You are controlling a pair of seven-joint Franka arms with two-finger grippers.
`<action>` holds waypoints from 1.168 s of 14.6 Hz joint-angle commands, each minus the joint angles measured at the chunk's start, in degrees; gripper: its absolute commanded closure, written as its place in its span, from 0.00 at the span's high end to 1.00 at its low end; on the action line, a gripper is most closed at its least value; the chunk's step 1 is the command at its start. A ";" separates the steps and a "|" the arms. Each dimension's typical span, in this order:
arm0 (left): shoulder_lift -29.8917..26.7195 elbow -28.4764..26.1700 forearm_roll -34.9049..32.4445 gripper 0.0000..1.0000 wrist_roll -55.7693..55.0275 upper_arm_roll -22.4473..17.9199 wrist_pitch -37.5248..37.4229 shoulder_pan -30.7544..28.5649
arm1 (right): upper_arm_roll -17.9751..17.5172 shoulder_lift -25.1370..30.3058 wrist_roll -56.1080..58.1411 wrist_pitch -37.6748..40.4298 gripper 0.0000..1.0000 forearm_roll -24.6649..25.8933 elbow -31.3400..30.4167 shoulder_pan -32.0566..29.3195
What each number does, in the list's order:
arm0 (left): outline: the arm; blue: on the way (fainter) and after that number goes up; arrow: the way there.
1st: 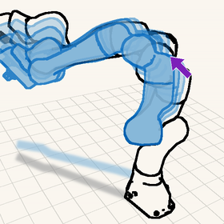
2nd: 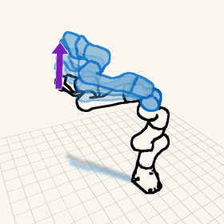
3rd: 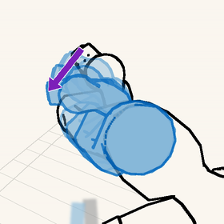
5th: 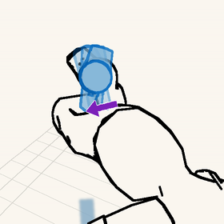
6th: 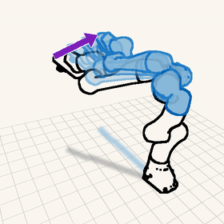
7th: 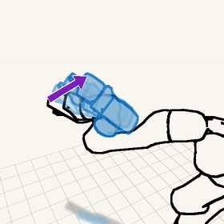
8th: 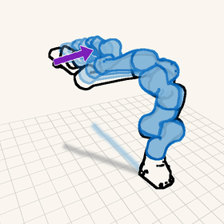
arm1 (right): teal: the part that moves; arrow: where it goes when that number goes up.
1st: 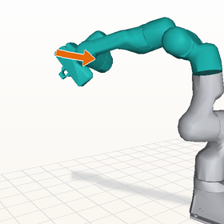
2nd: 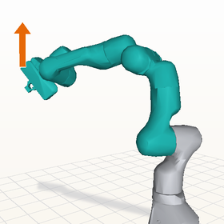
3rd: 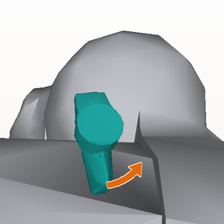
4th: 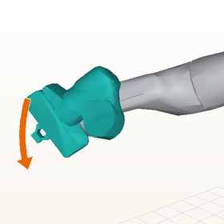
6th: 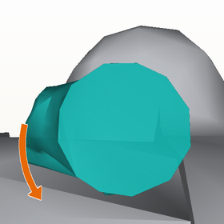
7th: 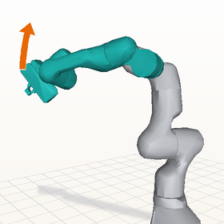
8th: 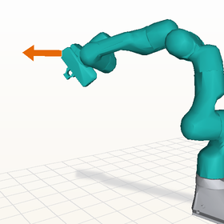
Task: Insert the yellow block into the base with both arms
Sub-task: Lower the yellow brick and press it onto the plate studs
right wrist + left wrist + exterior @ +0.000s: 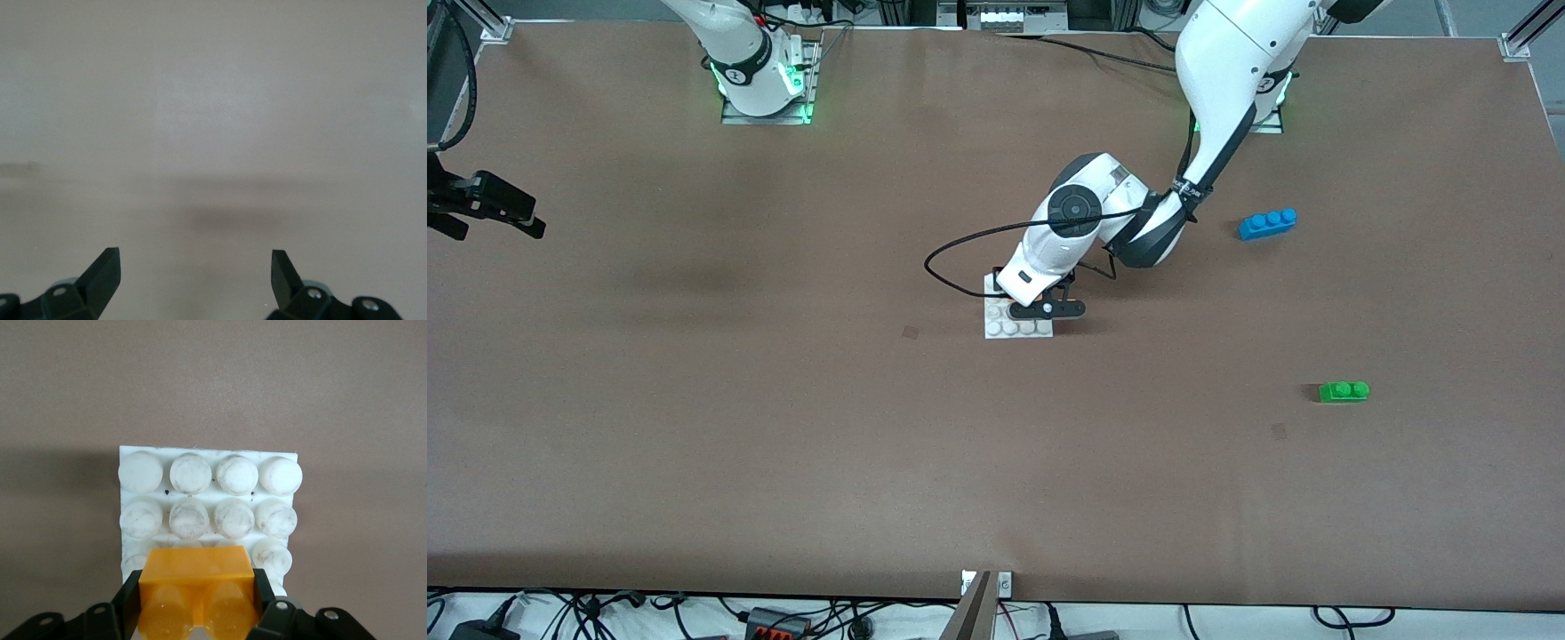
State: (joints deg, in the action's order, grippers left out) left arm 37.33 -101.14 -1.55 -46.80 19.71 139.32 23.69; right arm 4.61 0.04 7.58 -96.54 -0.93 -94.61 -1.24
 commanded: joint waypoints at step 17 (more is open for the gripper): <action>2.31 2.26 -4.34 0.54 -6.90 0.07 0.42 0.65 | 0.22 -0.04 0.42 1.44 1.00 -0.91 1.27 -0.08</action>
State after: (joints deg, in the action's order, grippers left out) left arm 37.60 -100.76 -4.04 -51.73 19.68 139.45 24.08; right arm 4.58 0.04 7.58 -96.32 -0.94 -94.42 -1.21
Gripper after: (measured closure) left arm 0.317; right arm 0.000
